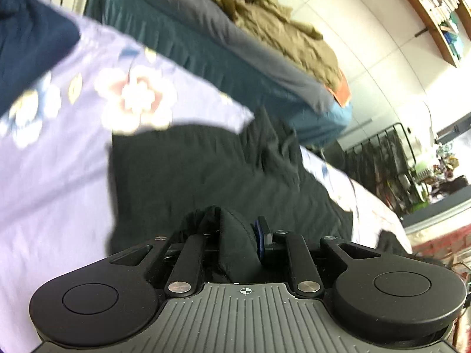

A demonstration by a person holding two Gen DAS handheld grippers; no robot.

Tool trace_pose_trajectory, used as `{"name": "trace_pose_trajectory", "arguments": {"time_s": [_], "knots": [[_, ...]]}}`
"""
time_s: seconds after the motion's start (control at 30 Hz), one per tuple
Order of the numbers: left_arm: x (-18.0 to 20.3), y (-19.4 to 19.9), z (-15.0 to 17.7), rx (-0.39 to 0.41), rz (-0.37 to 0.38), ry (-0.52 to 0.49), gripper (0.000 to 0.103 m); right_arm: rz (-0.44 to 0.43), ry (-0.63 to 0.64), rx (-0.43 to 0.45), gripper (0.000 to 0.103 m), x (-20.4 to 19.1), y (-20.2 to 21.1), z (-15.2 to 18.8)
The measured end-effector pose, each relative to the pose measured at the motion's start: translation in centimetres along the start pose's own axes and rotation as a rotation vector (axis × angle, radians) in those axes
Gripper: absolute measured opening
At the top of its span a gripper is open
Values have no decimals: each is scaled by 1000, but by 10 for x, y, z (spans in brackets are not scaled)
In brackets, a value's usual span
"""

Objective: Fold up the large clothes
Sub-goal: 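Lift the hem with both grippers and fold it up toward the collar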

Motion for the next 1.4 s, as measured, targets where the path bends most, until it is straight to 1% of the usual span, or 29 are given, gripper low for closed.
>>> {"name": "trace_pose_trajectory", "arguments": {"time_s": [0.07,0.17,0.23,0.27,0.33,0.43,0.57,0.73,0.9,1.1,1.23,1.27,1.3,1.37,1.4], "knots": [[-1,-7,-21,9,-17,-3,59,-13,-10,51,19,-3,-14,-26],[-2,-25,-45,-1,-48,-12,59,-12,-31,111,19,-1,-39,-63],[-2,-44,-55,-23,-71,-15,59,-2,-50,128,19,5,-55,-82],[-4,-53,-59,-35,-80,-17,59,17,-49,133,19,9,-67,-92],[-9,-71,-66,-56,-98,-26,59,54,-55,130,19,21,-86,-103],[-18,-94,-71,-86,-108,-7,59,101,-107,136,19,44,-113,-120],[-25,-120,-82,-107,-113,22,60,167,-127,124,19,69,-137,-129],[-30,-143,-93,-112,-106,76,60,235,-130,107,19,88,-157,-141],[-40,-162,-92,-137,-97,128,60,313,-117,91,19,106,-179,-149],[-43,-160,-90,-132,-49,134,59,392,-132,91,19,130,-194,-140],[-43,-144,-97,-119,-2,182,65,437,-149,104,20,137,-200,-133],[-41,-138,-100,-105,19,187,68,447,-143,104,21,137,-201,-132],[-39,-132,-103,-90,40,186,69,449,-137,102,25,135,-203,-132],[-37,-123,-106,-76,69,183,71,438,-131,94,36,131,-204,-134],[-38,-121,-107,-76,77,184,71,422,-133,95,49,128,-204,-136]]}}
Point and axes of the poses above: each gripper's, at about its wrist camera, not at the fingertips, and y roughly against the way its jaws point, x to its right, z to its underside, the point moved 8 cm from there along -y, roughly the way its jaws point, and after that the axes turned 10 degrees about -z, right-handed, at the moved point
